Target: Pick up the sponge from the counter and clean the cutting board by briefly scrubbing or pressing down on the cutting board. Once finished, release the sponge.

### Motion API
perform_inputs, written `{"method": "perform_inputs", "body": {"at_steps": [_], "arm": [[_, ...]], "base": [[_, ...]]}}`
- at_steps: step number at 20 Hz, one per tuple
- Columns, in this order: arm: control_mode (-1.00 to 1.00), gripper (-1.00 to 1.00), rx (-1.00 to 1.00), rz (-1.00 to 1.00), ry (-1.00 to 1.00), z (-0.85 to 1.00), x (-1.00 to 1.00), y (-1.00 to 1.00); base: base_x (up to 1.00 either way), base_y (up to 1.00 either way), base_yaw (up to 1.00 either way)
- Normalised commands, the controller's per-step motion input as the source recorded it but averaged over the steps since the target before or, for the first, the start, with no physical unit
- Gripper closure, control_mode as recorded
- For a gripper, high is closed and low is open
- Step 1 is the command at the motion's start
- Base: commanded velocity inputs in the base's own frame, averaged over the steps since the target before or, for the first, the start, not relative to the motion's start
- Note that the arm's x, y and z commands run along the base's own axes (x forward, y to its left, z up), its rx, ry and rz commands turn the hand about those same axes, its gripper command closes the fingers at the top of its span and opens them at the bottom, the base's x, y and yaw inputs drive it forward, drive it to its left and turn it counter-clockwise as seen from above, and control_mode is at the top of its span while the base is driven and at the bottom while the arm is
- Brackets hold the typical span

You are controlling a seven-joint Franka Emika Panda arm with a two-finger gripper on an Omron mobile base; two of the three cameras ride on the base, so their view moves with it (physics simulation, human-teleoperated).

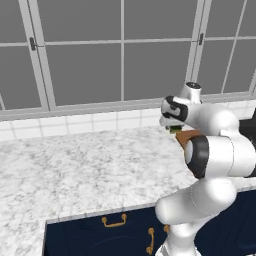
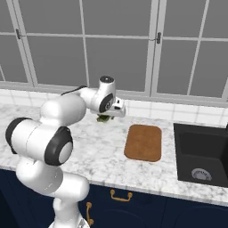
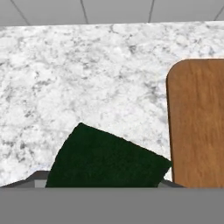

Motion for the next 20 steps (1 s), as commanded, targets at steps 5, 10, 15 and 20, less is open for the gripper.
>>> {"method": "perform_inputs", "body": {"at_steps": [5,10,15,20], "arm": [[-1.0,1.0,0.0,0.0,0.12,-0.37,0.14,0.44],[-1.0,1.0,0.0,0.0,0.12,-0.55,0.24,0.26],[-1.0,1.0,-0.03,0.0,0.04,-0.53,0.22,0.14],[-1.0,1.0,0.0,0.0,0.04,-0.62,0.25,0.0]], "base": [[0.0,0.0,0.0],[0.0,0.0,0.0],[0.0,0.0,0.0],[0.0,0.0,0.0]]}}
